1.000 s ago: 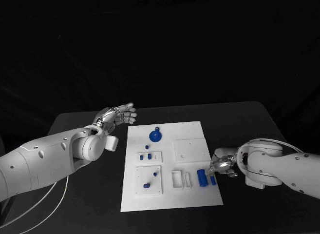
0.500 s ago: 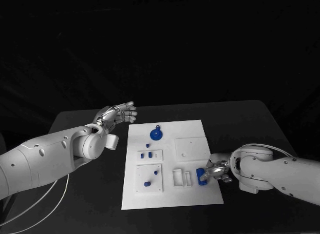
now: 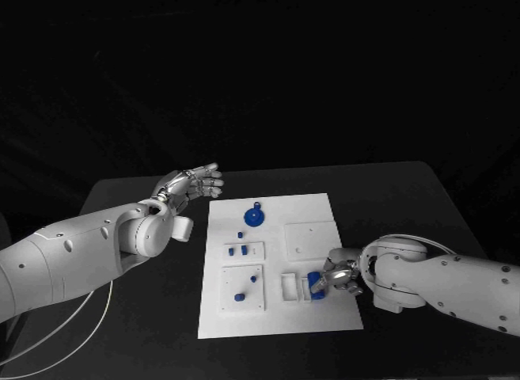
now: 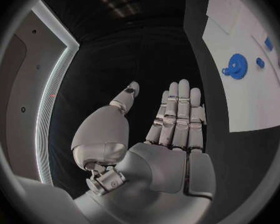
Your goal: Assemble the parts on the task board
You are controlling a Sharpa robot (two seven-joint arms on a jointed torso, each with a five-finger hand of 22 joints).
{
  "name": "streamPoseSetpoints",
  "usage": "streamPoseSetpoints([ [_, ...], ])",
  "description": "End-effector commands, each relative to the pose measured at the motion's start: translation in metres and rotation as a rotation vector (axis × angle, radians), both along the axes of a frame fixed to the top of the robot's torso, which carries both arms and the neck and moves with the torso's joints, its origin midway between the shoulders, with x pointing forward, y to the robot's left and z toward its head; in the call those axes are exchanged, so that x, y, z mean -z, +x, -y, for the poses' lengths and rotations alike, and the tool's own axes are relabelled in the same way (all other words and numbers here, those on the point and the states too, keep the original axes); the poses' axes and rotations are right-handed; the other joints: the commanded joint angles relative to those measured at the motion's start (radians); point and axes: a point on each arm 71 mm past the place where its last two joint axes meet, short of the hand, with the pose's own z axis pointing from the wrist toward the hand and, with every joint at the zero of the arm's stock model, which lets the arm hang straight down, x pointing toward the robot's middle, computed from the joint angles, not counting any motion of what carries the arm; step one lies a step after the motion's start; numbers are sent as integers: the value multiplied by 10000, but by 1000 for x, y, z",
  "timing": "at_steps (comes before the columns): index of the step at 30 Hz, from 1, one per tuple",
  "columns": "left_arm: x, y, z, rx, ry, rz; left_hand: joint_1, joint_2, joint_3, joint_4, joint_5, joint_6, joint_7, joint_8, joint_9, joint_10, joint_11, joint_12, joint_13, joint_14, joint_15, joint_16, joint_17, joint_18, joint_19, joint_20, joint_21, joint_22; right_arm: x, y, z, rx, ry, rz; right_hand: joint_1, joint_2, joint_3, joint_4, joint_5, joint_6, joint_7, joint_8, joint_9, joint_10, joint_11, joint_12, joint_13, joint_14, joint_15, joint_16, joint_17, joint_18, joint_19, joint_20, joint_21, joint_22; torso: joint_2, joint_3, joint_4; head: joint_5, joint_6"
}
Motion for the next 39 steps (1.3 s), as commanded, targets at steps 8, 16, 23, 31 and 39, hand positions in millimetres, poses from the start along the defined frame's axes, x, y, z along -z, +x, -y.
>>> streamPoseSetpoints([
  [8,-1,0,2,151,-146,19,-85,9,-24,45,-43,-74,-8,-1,-14,-65,0,-28,-18,56,33,-59,21,131,-17,41,-42,17,10,-1,-6,172,210,165,-502,96,-370,-114,-15,-145,36,-150,-1402,-63,-3,-94,77,-24,17,-115,56,745,-118,11,78,183,0,-1,-4,55,-29],
  [16,-1,0,3,201,-160,-11,-91,10,-24,46,-41,-82,-5,-3,-18,-70,2,-28,-20,55,33,-67,28,131,-19,42,-46,19,12,-1,-12,95,335,145,-464,175,-391,-262,-15,-94,24,-144,-1358,-59,-13,-122,100,-16,12,-147,78,745,-135,3,89,182,-2,-9,-5,70,-12],
  [23,-1,0,3,199,-156,-20,-98,16,-22,51,-39,-93,-1,-6,-23,-73,4,-28,-22,55,34,-74,36,131,-19,43,-50,22,11,-1,-10,226,432,310,-231,506,-146,-430,-14,70,-21,-94,-1294,-15,-54,-149,123,6,-24,-177,107,745,-140,3,108,181,-4,-12,-4,79,-6],
  [31,-1,0,2,202,-153,-35,-109,41,-15,65,-31,-100,1,-6,-27,-76,5,-28,-24,57,35,-82,47,132,-19,44,-55,25,5,-8,-8,597,889,228,-254,534,-51,-457,-15,202,-58,-65,-1255,36,-89,-171,136,25,-55,-195,133,745,-127,30,133,180,-5,-10,-9,124,-13],
  [39,0,0,3,245,-170,-46,-113,48,-12,69,-24,-100,2,-4,-29,-77,5,-26,-25,57,35,-88,54,132,-19,45,-58,27,-8,-10,-19,633,1465,207,-377,521,-47,-425,-15,268,-79,-69,-1236,76,-109,-196,144,42,-73,-204,157,745,-114,50,151,177,-3,-14,0,117,-1],
])
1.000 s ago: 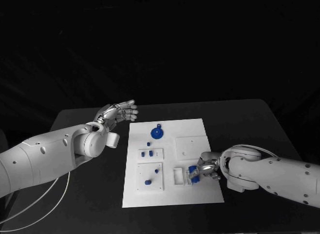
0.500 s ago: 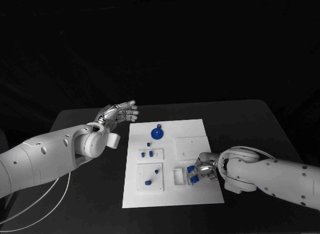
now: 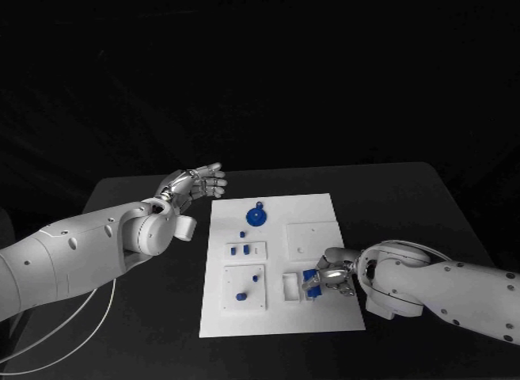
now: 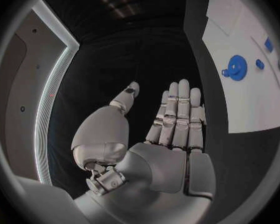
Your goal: Assemble the parts on the task board
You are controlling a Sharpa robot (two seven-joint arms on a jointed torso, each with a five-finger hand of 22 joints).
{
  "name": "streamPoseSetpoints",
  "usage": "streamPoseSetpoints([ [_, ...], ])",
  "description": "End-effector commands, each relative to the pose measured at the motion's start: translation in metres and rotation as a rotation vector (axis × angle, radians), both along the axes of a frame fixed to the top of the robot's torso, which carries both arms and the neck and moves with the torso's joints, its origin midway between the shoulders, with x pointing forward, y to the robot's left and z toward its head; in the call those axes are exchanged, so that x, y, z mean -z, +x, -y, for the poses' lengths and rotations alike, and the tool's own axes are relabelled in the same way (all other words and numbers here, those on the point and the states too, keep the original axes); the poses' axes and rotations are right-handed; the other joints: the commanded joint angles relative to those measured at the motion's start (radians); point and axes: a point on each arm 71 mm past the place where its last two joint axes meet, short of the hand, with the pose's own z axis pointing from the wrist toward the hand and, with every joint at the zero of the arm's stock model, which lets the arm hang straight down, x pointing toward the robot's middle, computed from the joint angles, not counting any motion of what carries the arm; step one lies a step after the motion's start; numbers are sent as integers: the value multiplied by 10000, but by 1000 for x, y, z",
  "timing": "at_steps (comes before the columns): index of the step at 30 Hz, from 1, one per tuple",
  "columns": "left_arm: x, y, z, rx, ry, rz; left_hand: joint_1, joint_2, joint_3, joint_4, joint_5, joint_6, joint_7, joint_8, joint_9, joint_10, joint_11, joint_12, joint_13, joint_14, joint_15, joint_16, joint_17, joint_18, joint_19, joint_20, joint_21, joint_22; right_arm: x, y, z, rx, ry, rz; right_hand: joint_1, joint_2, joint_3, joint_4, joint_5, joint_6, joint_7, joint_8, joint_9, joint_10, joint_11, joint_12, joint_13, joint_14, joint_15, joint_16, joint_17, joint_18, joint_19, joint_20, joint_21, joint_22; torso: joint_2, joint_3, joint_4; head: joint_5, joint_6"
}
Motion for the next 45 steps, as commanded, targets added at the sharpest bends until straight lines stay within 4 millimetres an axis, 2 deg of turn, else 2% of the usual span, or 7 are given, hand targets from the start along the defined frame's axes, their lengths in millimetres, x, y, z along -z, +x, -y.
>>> streamPoseSetpoints([
  [1,-1,0,3,179,-155,20,-75,9,-12,71,-24,-70,32,-3,-11,-78,6,-26,-9,57,35,-51,16,132,-19,45,-59,13,-1,-2,-5,162,282,-184,-144,-39,45,32,-11,82,0,18,12,20,-50,-45,16,-10,-59,-39,19,751,11,1,62,170,1,-2,13,-9,11],
  [10,-1,0,3,175,-148,10,-81,11,-11,75,-19,-69,32,0,-13,-79,7,-25,-10,58,36,-56,22,132,-20,46,-62,15,-1,-6,-15,-32,425,-500,-222,-40,27,43,-12,103,-7,7,19,35,-57,-60,23,-3,-66,-43,35,751,17,7,74,170,2,-12,-1,80,-33],
  [18,-1,0,4,186,-145,-10,-87,10,-12,78,-18,-69,32,2,-14,-79,7,-24,-11,58,37,-60,28,132,-20,47,-63,17,0,-3,-21,-274,129,-289,-275,-48,11,47,-12,115,-10,-3,24,38,-60,-72,29,-1,-68,-49,45,751,14,10,79,170,-1,-18,0,77,-17],
  [25,-1,0,4,189,-140,-27,-101,9,-15,86,-17,-70,33,4,-16,-80,7,-24,-12,61,37,-65,35,131,-20,48,-66,20,2,3,-27,-399,-82,-44,-398,-285,-31,41,-11,132,-14,-36,34,43,-64,-102,48,3,-74,-64,71,751,4,11,87,167,3,-7,8,87,-14],
  [31,0,0,4,194,-117,-94,-114,17,-14,97,-15,-69,32,8,-17,-81,7,-23,-13,64,37,-70,43,132,-17,48,-67,24,4,4,-33,-463,-45,-3,-427,-349,-30,53,-12,137,-16,-50,38,47,-67,-114,56,5,-77,-74,80,751,5,6,88,163,7,2,5,140,-49],
  [45,0,0,3,221,-122,-121,-129,6,-17,104,-16,-84,35,5,-23,-90,10,-25,-17,65,37,-81,56,133,-17,47,-71,30,6,2,-34,-758,-312,-305,-433,-371,-28,52,-11,139,-17,-58,42,46,-67,-121,61,5,-77,-80,85,751,5,2,89,161,1,-7,1,191,-79],
])
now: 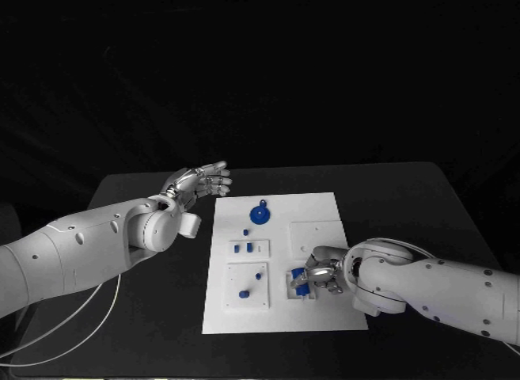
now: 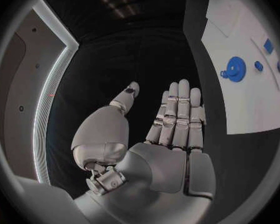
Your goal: Assemble the parts on the task board
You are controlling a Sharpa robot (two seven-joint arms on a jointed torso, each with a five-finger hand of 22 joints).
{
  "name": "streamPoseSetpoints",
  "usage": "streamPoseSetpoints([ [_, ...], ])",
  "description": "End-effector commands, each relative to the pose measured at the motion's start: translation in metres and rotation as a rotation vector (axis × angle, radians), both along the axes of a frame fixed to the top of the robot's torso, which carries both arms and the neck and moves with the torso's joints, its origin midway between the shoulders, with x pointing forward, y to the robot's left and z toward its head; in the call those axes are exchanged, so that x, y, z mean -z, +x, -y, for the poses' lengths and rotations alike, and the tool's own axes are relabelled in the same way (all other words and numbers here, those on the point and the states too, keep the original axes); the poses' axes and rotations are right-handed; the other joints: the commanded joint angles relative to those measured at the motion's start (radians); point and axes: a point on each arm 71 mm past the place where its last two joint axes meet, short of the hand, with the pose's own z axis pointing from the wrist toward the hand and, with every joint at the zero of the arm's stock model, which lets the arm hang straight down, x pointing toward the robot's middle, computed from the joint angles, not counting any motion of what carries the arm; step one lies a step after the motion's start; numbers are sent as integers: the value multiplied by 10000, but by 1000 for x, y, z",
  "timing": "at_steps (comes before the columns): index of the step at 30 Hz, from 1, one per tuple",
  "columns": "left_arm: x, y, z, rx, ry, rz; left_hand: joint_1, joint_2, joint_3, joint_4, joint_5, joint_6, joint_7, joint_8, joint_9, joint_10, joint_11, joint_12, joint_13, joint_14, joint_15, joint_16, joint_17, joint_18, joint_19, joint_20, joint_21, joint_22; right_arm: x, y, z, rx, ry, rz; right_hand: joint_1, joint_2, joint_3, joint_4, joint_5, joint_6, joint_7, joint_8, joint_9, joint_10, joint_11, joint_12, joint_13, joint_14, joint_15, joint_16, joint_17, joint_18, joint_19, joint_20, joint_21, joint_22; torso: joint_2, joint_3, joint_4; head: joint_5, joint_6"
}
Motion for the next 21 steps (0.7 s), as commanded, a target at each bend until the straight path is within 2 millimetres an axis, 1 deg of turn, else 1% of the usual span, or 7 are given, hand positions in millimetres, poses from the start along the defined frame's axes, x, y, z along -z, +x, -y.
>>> streamPoseSetpoints([
  [1,-1,0,2,159,-136,8,-130,6,9,78,-16,-49,0,5,-17,-90,10,-25,-10,65,37,-44,16,134,-17,47,-33,15,3,-4,-2,-370,-249,-268,2,-101,-27,49,-13,67,29,-36,1,35,-56,-50,13,16,-68,-40,14,749,20,-17,64,165,0,-2,0,24,-15],
  [21,-1,0,2,164,-135,-3,-140,4,10,85,-16,-69,6,-1,-24,-96,12,-26,-13,63,37,-55,28,135,-18,47,-38,20,2,-6,-6,-470,-177,-266,-19,-163,-48,37,-14,65,31,-52,7,31,-54,-64,22,18,-65,-52,23,749,16,-18,66,164,1,-5,1,102,-57],
])
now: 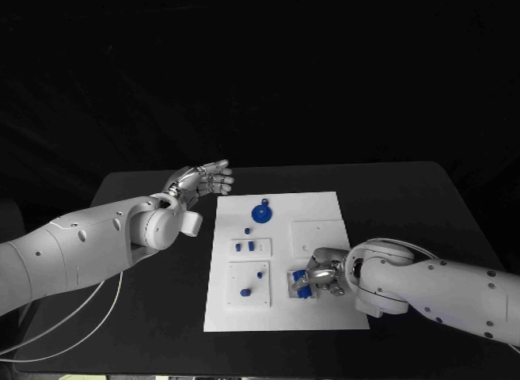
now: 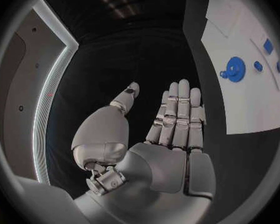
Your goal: Assemble the parts on the task board
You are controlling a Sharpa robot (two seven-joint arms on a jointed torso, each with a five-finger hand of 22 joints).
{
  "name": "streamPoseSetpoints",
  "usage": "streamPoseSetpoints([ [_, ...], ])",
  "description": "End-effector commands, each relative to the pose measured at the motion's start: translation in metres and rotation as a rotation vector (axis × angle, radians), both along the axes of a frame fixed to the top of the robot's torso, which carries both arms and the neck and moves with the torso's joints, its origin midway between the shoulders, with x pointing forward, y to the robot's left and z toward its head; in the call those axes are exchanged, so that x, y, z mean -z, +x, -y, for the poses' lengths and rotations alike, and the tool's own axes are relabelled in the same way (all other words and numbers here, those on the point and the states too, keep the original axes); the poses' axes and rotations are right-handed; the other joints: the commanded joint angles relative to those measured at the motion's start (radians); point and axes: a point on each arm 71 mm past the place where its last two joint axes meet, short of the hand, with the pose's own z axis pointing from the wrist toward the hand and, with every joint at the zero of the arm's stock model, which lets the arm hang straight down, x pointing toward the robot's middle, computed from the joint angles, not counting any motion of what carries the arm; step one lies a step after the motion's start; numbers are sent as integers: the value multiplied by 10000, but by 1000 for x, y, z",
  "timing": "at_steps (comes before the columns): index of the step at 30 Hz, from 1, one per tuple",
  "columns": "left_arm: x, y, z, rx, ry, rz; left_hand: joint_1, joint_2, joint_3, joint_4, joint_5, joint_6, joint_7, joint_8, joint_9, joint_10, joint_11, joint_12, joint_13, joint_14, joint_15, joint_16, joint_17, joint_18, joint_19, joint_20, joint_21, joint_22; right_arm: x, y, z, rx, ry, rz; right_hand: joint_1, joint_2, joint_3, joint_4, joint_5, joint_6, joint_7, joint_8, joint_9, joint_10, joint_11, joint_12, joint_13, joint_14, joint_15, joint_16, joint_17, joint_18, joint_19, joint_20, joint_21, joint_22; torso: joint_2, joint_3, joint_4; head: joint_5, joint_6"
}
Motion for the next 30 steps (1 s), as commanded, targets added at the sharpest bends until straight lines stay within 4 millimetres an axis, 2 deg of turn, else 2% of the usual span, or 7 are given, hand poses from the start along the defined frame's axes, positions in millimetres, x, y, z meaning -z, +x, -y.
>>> streamPoseSetpoints([
  [1,-1,0,2,152,-139,28,-101,-36,-18,58,-16,-69,7,-1,-15,-60,-25,-26,-15,63,37,-56,14,135,-18,47,-38,13,2,-3,-3,-236,-15,-105,7,-101,-51,38,-14,42,12,-56,11,31,-54,-60,16,14,-69,-57,17,749,16,-20,66,164,1,-2,0,14,-10],
  [10,-1,0,2,141,-133,27,-106,-36,-17,61,-16,-78,10,-3,-18,-63,-24,-26,-16,63,38,-61,20,136,-18,47,-40,16,2,-2,-4,-220,25,-96,-352,-324,-515,0,-16,3,29,-123,38,8,-34,-105,55,11,-55,-99,50,749,-7,-16,68,161,0,-2,-1,49,-17],
  [12,-1,0,2,135,-130,27,-106,-37,-17,61,-15,-80,11,-4,-19,-64,-23,-27,-16,62,38,-63,22,136,-19,47,-41,17,2,-2,-4,-231,39,-100,-475,-306,-794,-115,-18,-12,28,-143,55,-6,-36,-117,74,3,-56,-112,66,749,-31,-28,67,163,0,-2,-1,49,-17],
  [13,-1,0,2,132,-128,28,-106,-38,-17,61,-16,-82,11,-5,-20,-65,-23,-27,-17,62,38,-64,23,136,-19,47,-42,17,2,-2,-4,-225,44,-94,-541,-204,-1075,-298,-14,-21,13,-161,77,-19,-29,-131,95,-4,-65,-125,87,749,-62,-52,64,165,0,-2,-1,49,-17],
  [18,-1,0,2,130,-127,27,-106,-48,-17,58,-16,-97,16,-10,-25,-71,-21,-29,-19,57,39,-73,28,136,-22,48,-45,20,2,-2,-4,-237,51,-98,-642,-77,-1491,-618,-12,-22,20,-201,112,-29,-54,-164,129,-10,-70,-158,123,749,-107,-92,46,156,0,5,2,63,-34],
  [26,-1,0,2,119,-118,19,-103,-48,-13,56,-15,-107,19,-12,-28,-76,-19,-30,-21,55,40,-80,35,137,-24,48,-49,23,2,-2,-2,-318,123,-104,-564,61,-1622,-845,-10,-3,8,-233,139,-17,-60,-190,156,-2,-81,-189,150,749,-116,-124,31,146,1,5,-3,67,-39],
  [30,-1,0,1,116,-116,17,-102,-46,-10,56,-14,-110,20,-12,-29,-77,-19,-30,-21,55,41,-82,38,137,-25,49,-50,25,2,-4,-3,-568,193,-204,8,38,-1482,-1117,-9,14,3,-252,165,1,-65,-203,179,13,-87,-210,171,749,-97,-155,40,146,0,8,-2,70,-35],
])
